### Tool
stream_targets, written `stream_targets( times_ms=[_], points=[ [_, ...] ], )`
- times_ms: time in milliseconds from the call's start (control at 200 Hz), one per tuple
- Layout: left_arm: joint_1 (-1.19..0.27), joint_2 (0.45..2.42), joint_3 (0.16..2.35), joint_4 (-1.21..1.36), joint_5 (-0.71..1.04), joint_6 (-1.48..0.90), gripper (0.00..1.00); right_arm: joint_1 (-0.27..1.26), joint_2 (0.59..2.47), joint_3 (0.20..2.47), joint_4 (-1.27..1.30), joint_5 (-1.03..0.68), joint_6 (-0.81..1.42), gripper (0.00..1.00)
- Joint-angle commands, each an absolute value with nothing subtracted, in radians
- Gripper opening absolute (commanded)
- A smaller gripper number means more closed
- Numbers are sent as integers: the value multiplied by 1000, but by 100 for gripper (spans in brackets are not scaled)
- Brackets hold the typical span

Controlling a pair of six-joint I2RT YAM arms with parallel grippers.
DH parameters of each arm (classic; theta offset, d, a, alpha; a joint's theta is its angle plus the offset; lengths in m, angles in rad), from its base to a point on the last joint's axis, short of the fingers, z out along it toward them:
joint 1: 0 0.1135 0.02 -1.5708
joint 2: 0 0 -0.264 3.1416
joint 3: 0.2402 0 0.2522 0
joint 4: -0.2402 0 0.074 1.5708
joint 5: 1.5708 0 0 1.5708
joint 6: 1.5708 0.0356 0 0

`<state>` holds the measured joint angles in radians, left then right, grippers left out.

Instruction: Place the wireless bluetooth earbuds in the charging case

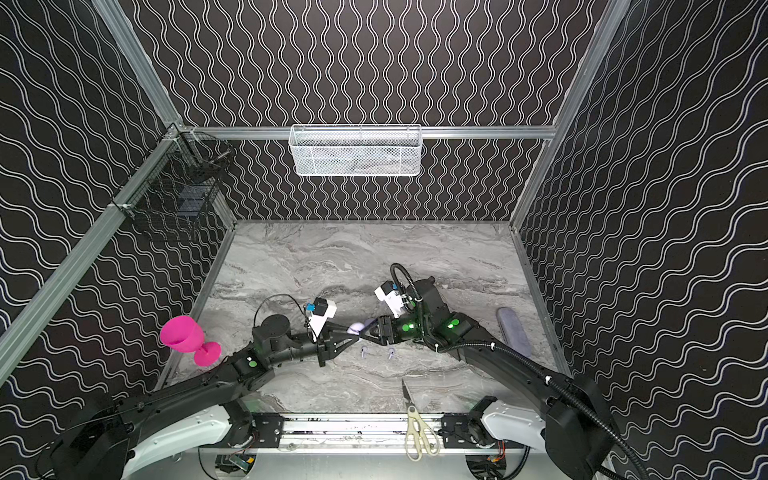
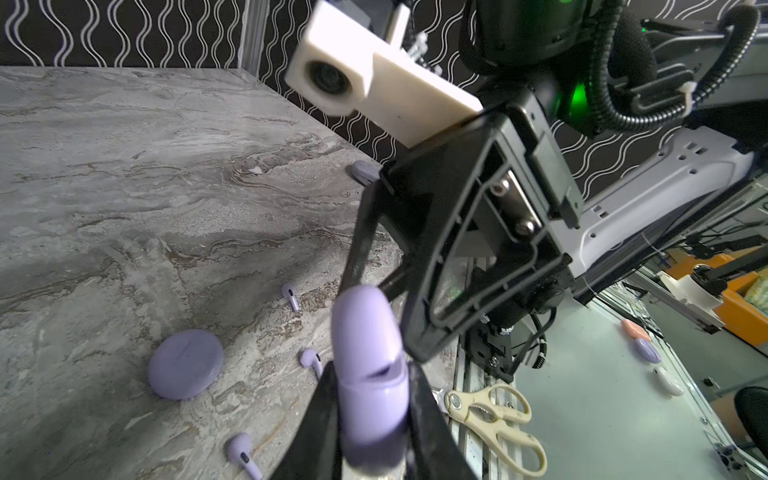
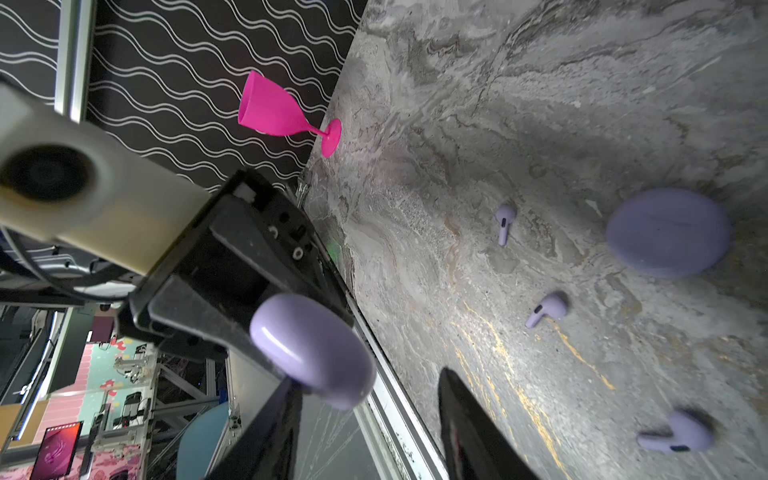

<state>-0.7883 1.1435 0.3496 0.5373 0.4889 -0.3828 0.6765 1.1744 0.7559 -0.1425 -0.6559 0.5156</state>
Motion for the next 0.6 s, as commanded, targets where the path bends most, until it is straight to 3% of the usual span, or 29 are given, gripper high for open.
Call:
stream_targets(
  times_ms=[0,380,596],
  points=[
    [-795,1141,347,600,539,-355,19,673,1172,767,-132,-620,510,54],
    [-797,1132,324,586,502,-332,19,669,1136,781,-168,-612,508,54],
    [-796,1123,286,610,469,-291,17,669,1143,834,-339,-390,506,55]
  ],
)
